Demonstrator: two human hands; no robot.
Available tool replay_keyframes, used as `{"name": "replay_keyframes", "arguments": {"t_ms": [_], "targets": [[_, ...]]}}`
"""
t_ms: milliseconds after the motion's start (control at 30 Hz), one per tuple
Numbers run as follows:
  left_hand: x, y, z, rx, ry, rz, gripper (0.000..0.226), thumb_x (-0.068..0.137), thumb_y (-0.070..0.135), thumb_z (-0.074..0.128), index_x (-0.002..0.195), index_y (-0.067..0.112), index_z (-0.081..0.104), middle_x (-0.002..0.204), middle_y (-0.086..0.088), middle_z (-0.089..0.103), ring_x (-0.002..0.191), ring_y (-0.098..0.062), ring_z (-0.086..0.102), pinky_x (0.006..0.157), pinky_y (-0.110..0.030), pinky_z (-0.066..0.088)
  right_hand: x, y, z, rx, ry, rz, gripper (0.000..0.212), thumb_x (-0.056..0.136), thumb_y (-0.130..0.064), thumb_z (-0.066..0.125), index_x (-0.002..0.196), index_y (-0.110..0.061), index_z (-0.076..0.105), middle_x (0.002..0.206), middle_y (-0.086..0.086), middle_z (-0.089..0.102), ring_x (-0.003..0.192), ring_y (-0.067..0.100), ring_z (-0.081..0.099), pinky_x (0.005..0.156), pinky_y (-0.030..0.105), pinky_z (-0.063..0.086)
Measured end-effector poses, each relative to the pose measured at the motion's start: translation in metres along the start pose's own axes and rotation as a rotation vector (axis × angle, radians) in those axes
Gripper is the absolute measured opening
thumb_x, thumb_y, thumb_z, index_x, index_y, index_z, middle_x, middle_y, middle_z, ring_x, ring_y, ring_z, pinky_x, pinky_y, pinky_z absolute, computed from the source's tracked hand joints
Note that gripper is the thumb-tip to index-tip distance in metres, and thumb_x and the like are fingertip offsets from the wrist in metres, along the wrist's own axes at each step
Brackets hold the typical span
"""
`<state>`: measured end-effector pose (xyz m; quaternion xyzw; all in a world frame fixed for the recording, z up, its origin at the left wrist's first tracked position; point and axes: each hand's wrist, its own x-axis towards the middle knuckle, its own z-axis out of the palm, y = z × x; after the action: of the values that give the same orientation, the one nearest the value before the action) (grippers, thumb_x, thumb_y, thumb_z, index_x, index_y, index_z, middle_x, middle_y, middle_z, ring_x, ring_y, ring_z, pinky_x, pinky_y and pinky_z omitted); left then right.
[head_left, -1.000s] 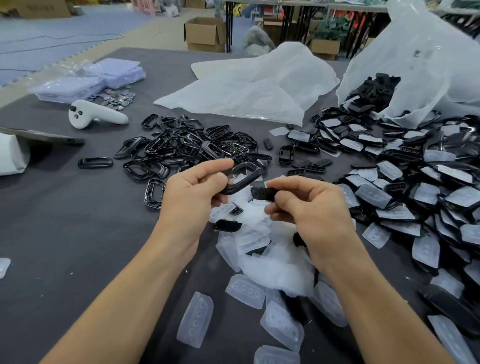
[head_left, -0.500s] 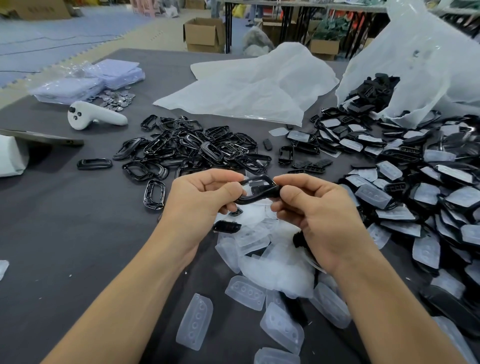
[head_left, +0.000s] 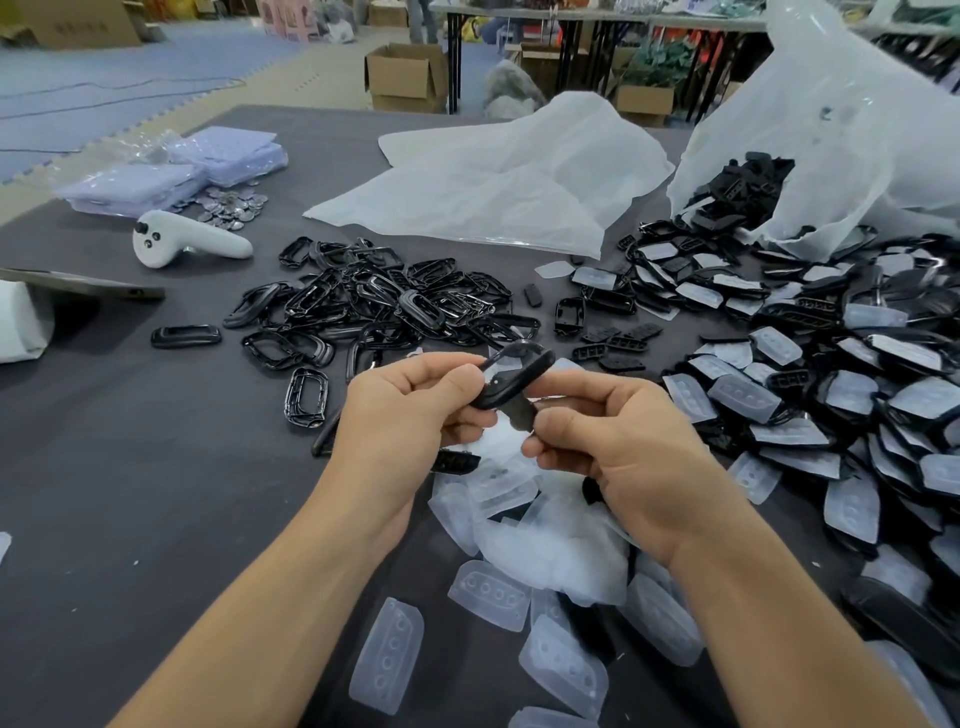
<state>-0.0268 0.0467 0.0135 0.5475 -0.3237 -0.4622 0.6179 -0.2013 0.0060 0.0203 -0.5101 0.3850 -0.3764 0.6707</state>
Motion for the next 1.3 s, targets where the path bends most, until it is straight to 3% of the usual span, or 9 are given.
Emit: {"name": "replay_keyframes", "arguments": {"t_ms": [133, 300, 467, 767, 867, 967, 1067, 1200, 1300], "targets": [[-0.004, -0.004, 0.008, -0.079, 0.034, -0.046, 0.009, 0.096, 0.007, 0.068, 0.091, 0.011, 0.073, 0.079, -0.006, 0.078, 0.065, -0.013, 0.074, 0.061, -0.021, 0.059, -0.001, 0.002, 0.005, -0.139, 0.039, -0.067, 0.038, 0.082, 0.015, 0.068, 0.084, -0.020, 0.082, 0.081, 0.010, 0.078, 0.062, 0.017, 0.069, 0.060, 0.022, 0.056], [-0.006, -0.005, 0.010, 0.002, -0.059, -0.072, 0.015, 0.098, 0.009, 0.067, 0.085, 0.015, 0.070, 0.092, -0.013, 0.079, 0.087, -0.020, 0.079, 0.067, -0.025, 0.061, -0.001, 0.004, 0.007, -0.087, 0.153, -0.118, 0.031, 0.083, 0.015, 0.068, 0.088, -0.013, 0.082, 0.082, 0.013, 0.078, 0.064, 0.017, 0.069, 0.061, 0.021, 0.055], [-0.008, -0.007, 0.010, 0.160, -0.040, -0.051, 0.017, 0.093, 0.015, 0.074, 0.076, 0.014, 0.073, 0.081, -0.010, 0.079, 0.073, -0.015, 0.075, 0.059, -0.023, 0.055, -0.002, 0.004, 0.009, -0.088, 0.157, -0.164, 0.040, 0.084, 0.014, 0.066, 0.085, -0.023, 0.082, 0.081, 0.009, 0.079, 0.065, 0.015, 0.069, 0.059, 0.019, 0.053], [-0.012, -0.009, 0.009, 0.323, -0.089, 0.030, 0.024, 0.094, 0.030, 0.077, 0.073, 0.016, 0.077, 0.072, -0.005, 0.078, 0.066, -0.018, 0.073, 0.061, -0.030, 0.055, -0.003, 0.003, 0.008, -0.044, 0.110, -0.186, 0.026, 0.087, 0.005, 0.072, 0.093, -0.018, 0.083, 0.081, 0.012, 0.078, 0.062, 0.018, 0.068, 0.055, 0.020, 0.050], [-0.014, -0.007, 0.011, 0.470, 0.048, 0.149, 0.004, 0.086, 0.033, 0.082, 0.089, 0.031, 0.080, 0.074, 0.008, 0.078, 0.067, -0.011, 0.075, 0.066, -0.033, 0.059, -0.003, 0.005, 0.011, -0.198, 0.211, -0.289, 0.031, 0.087, 0.004, 0.073, 0.090, -0.025, 0.084, 0.079, -0.001, 0.079, 0.061, 0.008, 0.069, 0.056, 0.017, 0.051], [-0.015, -0.006, 0.013, 0.181, -0.024, 0.078, 0.045, 0.075, 0.020, 0.087, 0.116, 0.034, 0.074, 0.088, 0.008, 0.080, 0.080, -0.011, 0.077, 0.071, -0.035, 0.063, -0.005, 0.012, 0.012, -0.601, 0.368, -0.480, 0.027, 0.088, -0.007, 0.076, 0.101, -0.031, 0.082, 0.087, -0.019, 0.077, 0.075, 0.003, 0.072, 0.067, 0.015, 0.053], [-0.016, -0.004, 0.017, -0.031, -0.070, -0.030, 0.022, 0.081, 0.012, 0.086, 0.100, 0.022, 0.081, 0.091, -0.013, 0.076, 0.085, -0.018, 0.075, 0.069, -0.028, 0.062, -0.007, 0.014, 0.013, -0.810, 0.351, -0.600, 0.034, 0.088, -0.009, 0.072, 0.107, -0.036, 0.078, 0.104, -0.026, 0.074, 0.094, -0.003, 0.070, 0.082, 0.017, 0.055], [-0.011, -0.005, 0.012, -0.099, 0.006, -0.132, 0.019, 0.090, -0.008, 0.070, 0.101, 0.007, 0.075, 0.088, -0.014, 0.080, 0.076, -0.019, 0.077, 0.064, -0.022, 0.060, -0.004, 0.016, 0.012, -0.781, 0.240, -0.490, 0.037, 0.085, -0.006, 0.076, 0.101, -0.039, 0.082, 0.115, -0.025, 0.073, 0.106, 0.000, 0.066, 0.092, 0.023, 0.053], [-0.007, -0.004, 0.009, -0.104, 0.035, -0.138, 0.024, 0.088, -0.013, 0.068, 0.097, 0.007, 0.076, 0.084, -0.009, 0.079, 0.071, -0.017, 0.075, 0.063, -0.020, 0.059, -0.002, 0.014, 0.013, -0.552, 0.256, -0.404, 0.036, 0.085, -0.010, 0.078, 0.099, -0.042, 0.081, 0.111, -0.024, 0.074, 0.085, 0.004, 0.068, 0.076, 0.022, 0.055]]}}
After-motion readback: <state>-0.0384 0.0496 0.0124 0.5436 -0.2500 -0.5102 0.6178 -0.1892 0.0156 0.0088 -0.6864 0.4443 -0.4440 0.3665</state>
